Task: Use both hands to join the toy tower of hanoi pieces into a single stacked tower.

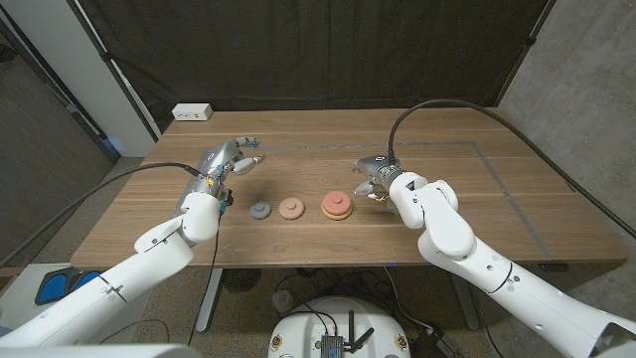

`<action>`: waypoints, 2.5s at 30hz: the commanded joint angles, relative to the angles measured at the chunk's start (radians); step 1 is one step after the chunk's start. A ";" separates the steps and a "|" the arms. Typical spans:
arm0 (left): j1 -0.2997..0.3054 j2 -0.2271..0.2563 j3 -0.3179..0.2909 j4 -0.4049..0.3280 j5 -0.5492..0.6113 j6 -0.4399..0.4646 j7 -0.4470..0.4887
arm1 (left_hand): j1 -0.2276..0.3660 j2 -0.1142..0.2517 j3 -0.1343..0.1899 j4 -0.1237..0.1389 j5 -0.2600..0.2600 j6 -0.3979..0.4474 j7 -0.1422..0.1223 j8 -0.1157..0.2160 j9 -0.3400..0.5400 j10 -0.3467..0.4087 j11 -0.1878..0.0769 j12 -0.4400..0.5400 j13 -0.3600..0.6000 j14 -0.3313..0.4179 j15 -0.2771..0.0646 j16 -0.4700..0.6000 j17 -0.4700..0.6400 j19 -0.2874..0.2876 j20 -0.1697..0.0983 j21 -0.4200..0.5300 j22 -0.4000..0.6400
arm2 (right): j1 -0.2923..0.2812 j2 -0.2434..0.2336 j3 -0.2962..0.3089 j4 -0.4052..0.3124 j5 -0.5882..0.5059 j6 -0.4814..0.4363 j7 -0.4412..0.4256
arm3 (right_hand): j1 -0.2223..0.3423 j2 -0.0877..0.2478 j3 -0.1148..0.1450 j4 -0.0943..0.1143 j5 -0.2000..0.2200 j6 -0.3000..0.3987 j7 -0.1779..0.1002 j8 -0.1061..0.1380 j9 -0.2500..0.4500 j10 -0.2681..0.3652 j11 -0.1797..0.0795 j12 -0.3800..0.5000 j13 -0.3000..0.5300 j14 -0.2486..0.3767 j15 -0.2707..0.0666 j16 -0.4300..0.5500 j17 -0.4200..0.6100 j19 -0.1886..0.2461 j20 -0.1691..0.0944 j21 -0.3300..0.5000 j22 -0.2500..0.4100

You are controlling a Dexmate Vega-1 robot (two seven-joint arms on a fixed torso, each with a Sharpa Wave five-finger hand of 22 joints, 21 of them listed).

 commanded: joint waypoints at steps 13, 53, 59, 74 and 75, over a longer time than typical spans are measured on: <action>0.005 -0.003 0.009 -0.076 0.046 0.115 -0.008 | -0.009 -0.004 0.003 0.000 0.002 -0.009 0.001 -0.005 0.005 -0.024 0.008 -0.009 -0.002 0.000 -0.039 0.008 0.004 -0.004 -0.127 0.002 -0.001 | -0.107 -0.110 0.097 -0.054 0.143 -0.029 -0.172 | 0.014 0.000 0.009 0.001 0.011 0.032 -0.004 0.014 0.004 0.017 -0.009 0.004 0.011 0.011 -0.058 0.002 0.003 -0.003 -0.097 0.012 0.002; -0.040 0.109 0.038 -0.149 0.055 0.216 -0.176 | -0.008 -0.016 -0.003 -0.001 0.001 -0.027 0.010 -0.008 0.003 -0.045 0.017 -0.012 -0.013 -0.003 -0.039 0.008 -0.020 -0.005 -0.127 0.001 -0.004 | -0.244 -0.188 0.122 -0.093 0.268 -0.188 -0.505 | 0.028 0.003 0.017 0.002 0.017 0.080 -0.020 0.027 0.001 0.044 -0.026 0.004 0.031 0.018 -0.058 0.004 0.011 -0.005 -0.097 0.020 -0.002; -0.102 0.166 0.093 -0.169 0.118 0.255 -0.269 | -0.011 -0.024 -0.009 -0.001 -0.001 -0.032 0.012 -0.007 0.002 -0.054 0.024 -0.014 -0.018 -0.015 -0.040 -0.006 -0.041 -0.008 -0.126 -0.003 -0.009 | -0.247 -0.198 0.110 -0.104 0.271 -0.207 -0.512 | 0.028 0.004 0.017 0.003 0.017 0.080 -0.021 0.026 0.002 0.047 -0.028 0.003 0.034 0.018 -0.058 0.003 0.011 -0.004 -0.097 0.021 -0.001; -0.166 0.244 0.135 -0.183 0.186 0.208 -0.413 | 0.007 -0.033 -0.009 -0.005 0.000 -0.047 0.011 -0.009 -0.003 -0.069 0.014 -0.016 -0.031 0.012 -0.039 0.010 -0.040 -0.001 -0.128 -0.004 -0.013 | -0.253 -0.213 0.083 -0.130 0.250 -0.254 -0.509 | 0.027 0.007 0.020 0.005 0.019 0.081 -0.021 0.026 0.002 0.053 -0.029 0.002 0.039 0.008 -0.057 -0.007 0.004 -0.012 -0.097 0.017 -0.007; -0.168 0.249 0.134 -0.183 0.186 0.201 -0.423 | 0.008 -0.033 -0.009 -0.005 0.000 -0.048 0.011 -0.009 -0.003 -0.068 0.015 -0.016 -0.032 0.011 -0.039 0.009 -0.041 -0.001 -0.128 -0.004 -0.013 | -0.253 -0.215 0.081 -0.132 0.249 -0.257 -0.506 | 0.027 0.008 0.020 0.005 0.019 0.080 -0.022 0.026 0.002 0.053 -0.030 0.002 0.040 0.005 -0.058 -0.010 0.002 -0.013 -0.097 0.016 -0.008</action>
